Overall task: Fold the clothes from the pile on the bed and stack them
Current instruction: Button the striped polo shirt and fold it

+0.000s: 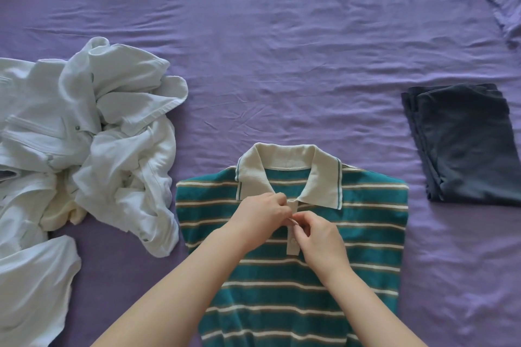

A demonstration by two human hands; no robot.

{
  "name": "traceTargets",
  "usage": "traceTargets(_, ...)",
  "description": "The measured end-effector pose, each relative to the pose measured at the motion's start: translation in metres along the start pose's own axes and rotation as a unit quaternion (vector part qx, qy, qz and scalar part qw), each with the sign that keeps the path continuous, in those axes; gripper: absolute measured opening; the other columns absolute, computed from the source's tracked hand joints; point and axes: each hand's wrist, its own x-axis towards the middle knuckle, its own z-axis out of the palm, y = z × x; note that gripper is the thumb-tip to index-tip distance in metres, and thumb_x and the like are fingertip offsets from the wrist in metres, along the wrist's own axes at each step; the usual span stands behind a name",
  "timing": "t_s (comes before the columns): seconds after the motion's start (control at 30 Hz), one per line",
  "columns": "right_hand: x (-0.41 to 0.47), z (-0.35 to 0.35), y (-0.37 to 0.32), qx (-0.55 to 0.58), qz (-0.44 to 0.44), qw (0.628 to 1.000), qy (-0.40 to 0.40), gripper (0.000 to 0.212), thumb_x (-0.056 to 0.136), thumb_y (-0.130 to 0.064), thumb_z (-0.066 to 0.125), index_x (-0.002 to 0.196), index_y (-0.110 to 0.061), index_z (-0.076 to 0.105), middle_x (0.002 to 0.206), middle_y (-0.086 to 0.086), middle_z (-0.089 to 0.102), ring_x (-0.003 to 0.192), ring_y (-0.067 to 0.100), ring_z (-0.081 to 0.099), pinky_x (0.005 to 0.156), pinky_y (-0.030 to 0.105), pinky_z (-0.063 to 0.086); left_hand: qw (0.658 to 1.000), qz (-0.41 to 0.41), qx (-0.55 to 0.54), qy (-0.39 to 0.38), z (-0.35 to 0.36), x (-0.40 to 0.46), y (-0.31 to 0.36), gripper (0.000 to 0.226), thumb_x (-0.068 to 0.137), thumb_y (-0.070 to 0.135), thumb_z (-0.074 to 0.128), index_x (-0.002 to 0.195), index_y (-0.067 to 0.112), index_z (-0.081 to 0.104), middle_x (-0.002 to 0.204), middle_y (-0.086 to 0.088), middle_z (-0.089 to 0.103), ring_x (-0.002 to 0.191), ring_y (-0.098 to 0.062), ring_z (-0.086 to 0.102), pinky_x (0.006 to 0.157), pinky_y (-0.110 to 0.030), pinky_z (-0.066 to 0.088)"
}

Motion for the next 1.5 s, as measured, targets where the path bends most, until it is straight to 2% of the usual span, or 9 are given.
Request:
traceTargets(0.13, 0.001, 0.002, 0.001, 0.021, 0.014, 1.0, 0.014, 0.021, 0.095, -0.028, 0.051, 0.111, -0.026, 0.064, 0.098, -0.011, 0.067, 0.084, 0.005, 0.057, 0.073, 0.022, 0.051, 0.998, -0.037, -0.045, 0.005, 0.005, 0.001, 0.002, 0.017, 0.092, 0.02, 0.06, 0.109, 0.021, 0.062, 0.107, 0.002, 0.053, 0.087, -0.017, 0.058, 0.056, -0.024, 0.032)
traceTargets(0.33, 0.004, 0.0, 0.004, 0.042, 0.01, 0.999, -0.01, 0.017, 0.095, -0.025, 0.051, 0.107, -0.026, 0.064, 0.094, -0.008, 0.068, 0.085, 0.009, 0.06, 0.074, 0.023, 0.05, 0.989, -0.081, -0.123, -0.015, 0.008, 0.001, -0.003, 0.016, 0.094, 0.032, 0.052, 0.109, 0.029, 0.058, 0.116, 0.003, 0.047, 0.084, -0.019, 0.056, 0.066, -0.034, 0.049)
traceTargets(0.43, 0.007, -0.001, 0.005, 0.053, 0.009, 0.998, -0.02, 0.013, 0.095, -0.024, 0.052, 0.101, -0.027, 0.063, 0.091, -0.009, 0.066, 0.084, 0.008, 0.059, 0.073, 0.025, 0.051, 0.984, -0.127, -0.122, 0.023, 0.01, 0.001, 0.002, 0.021, 0.091, 0.033, 0.058, 0.109, 0.024, 0.054, 0.132, 0.004, 0.034, 0.092, -0.018, 0.056, 0.067, -0.032, 0.049)
traceTargets(0.53, 0.005, 0.002, 0.006, 0.036, 0.006, 0.999, -0.017, 0.012, 0.095, -0.025, 0.051, 0.101, -0.027, 0.061, 0.09, -0.012, 0.063, 0.083, 0.005, 0.057, 0.071, 0.022, 0.049, 0.963, -0.207, -0.148, 0.085, 0.01, -0.002, 0.008, 0.023, 0.086, 0.036, 0.063, 0.098, 0.021, 0.05, 0.126, 0.006, 0.031, 0.09, -0.014, 0.05, 0.064, -0.027, 0.043)
traceTargets(0.77, 0.004, 0.006, 0.006, 0.014, 0.015, 1.0, -0.003, 0.02, 0.097, -0.034, 0.044, 0.102, -0.024, 0.06, 0.093, -0.009, 0.061, 0.082, 0.006, 0.056, 0.07, 0.027, 0.051, 0.965, -0.167, -0.1, 0.175, 0.015, -0.024, 0.029, 0.018, 0.081, 0.03, 0.072, 0.077, 0.013, 0.071, 0.118, -0.006, 0.057, 0.099, -0.021, 0.058, 0.058, -0.031, 0.055)
traceTargets(0.9, 0.002, 0.006, 0.007, 0.009, -0.012, 1.0, 0.013, 0.02, 0.097, -0.032, 0.045, 0.106, -0.025, 0.061, 0.093, -0.009, 0.056, 0.082, 0.005, 0.054, 0.07, 0.026, 0.05, 0.948, -0.223, -0.153, 0.167, 0.024, -0.023, 0.034, 0.02, 0.085, 0.032, 0.067, 0.089, 0.012, 0.071, 0.131, -0.002, 0.049, 0.118, -0.017, 0.046, 0.076, -0.03, 0.053)
traceTargets(1.1, 0.001, 0.005, 0.01, -0.054, -0.013, 0.997, 0.048, 0.022, 0.096, -0.034, 0.046, 0.102, -0.024, 0.064, 0.092, -0.009, 0.053, 0.078, 0.006, 0.052, 0.056, 0.014, 0.038, 0.942, -0.229, -0.169, 0.18, 0.03, -0.028, 0.034, 0.009, 0.084, 0.027, 0.069, 0.09, 0.02, 0.07, 0.129, -0.002, 0.049, 0.113, -0.018, 0.048, 0.087, -0.032, 0.05)
traceTargets(1.27, 0.006, 0.003, 0.008, -0.047, -0.024, 0.998, 0.017, 0.023, 0.097, -0.031, 0.045, 0.102, -0.019, 0.064, 0.098, -0.004, 0.055, 0.082, 0.01, 0.053, 0.069, 0.024, 0.046, 0.935, -0.251, -0.17, 0.186, 0.033, -0.028, 0.038, 0.014, 0.086, 0.033, 0.066, 0.093, 0.021, 0.069, 0.131, -0.002, 0.049, 0.118, -0.018, 0.044, 0.099, -0.035, 0.04)
traceTargets(1.5, 0.008, -0.002, 0.011, -0.091, -0.067, 0.994, -0.008, 0.022, 0.097, -0.03, 0.046, 0.106, -0.019, 0.063, 0.101, -0.004, 0.054, 0.09, 0.012, 0.054, 0.072, 0.027, 0.047, 0.934, -0.257, -0.17, 0.181, 0.029, -0.022, 0.039, 0.009, 0.084, 0.025, 0.069, 0.09, 0.018, 0.07, 0.125, -0.003, 0.051, 0.114, -0.022, 0.045, 0.095, -0.037, 0.042)
